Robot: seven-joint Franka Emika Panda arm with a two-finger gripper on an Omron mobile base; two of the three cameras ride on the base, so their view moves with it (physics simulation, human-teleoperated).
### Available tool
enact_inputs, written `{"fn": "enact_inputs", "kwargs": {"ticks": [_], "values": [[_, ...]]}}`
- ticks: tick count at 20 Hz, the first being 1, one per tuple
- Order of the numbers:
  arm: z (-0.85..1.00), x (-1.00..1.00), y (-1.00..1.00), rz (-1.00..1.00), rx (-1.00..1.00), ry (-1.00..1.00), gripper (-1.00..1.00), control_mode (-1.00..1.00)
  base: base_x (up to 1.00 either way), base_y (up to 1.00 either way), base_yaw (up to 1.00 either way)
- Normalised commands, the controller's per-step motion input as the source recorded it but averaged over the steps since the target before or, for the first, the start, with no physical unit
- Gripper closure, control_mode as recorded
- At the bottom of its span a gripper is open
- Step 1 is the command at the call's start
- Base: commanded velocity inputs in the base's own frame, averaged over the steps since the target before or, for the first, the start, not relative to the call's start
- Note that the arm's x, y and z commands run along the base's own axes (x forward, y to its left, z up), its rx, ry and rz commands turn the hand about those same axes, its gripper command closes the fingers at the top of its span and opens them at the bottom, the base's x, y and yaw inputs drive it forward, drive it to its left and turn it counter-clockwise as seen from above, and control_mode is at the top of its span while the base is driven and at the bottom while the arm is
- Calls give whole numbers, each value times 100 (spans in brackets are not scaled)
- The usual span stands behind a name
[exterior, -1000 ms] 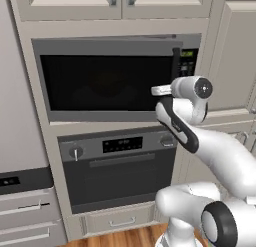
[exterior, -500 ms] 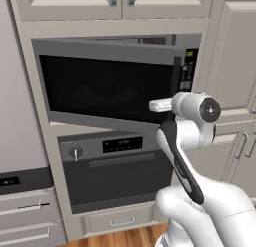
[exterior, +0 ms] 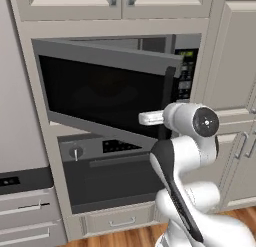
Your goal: The microwave is finished heating the fish and lemon wedge. Take the bowl containing the food and place it on the dining counter.
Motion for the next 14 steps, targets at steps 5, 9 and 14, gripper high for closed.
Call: {"fn": "enact_inputs", "kwargs": {"ticks": [5,9,14], "values": [[27,-100,63,-1,0,0,-100,-100,0,0,0],[-12,-100,20,6,0,0,-100,-100,0,0,0],[-5,-100,-3,2,2,-14,-100,-100,0,0,0]]}}
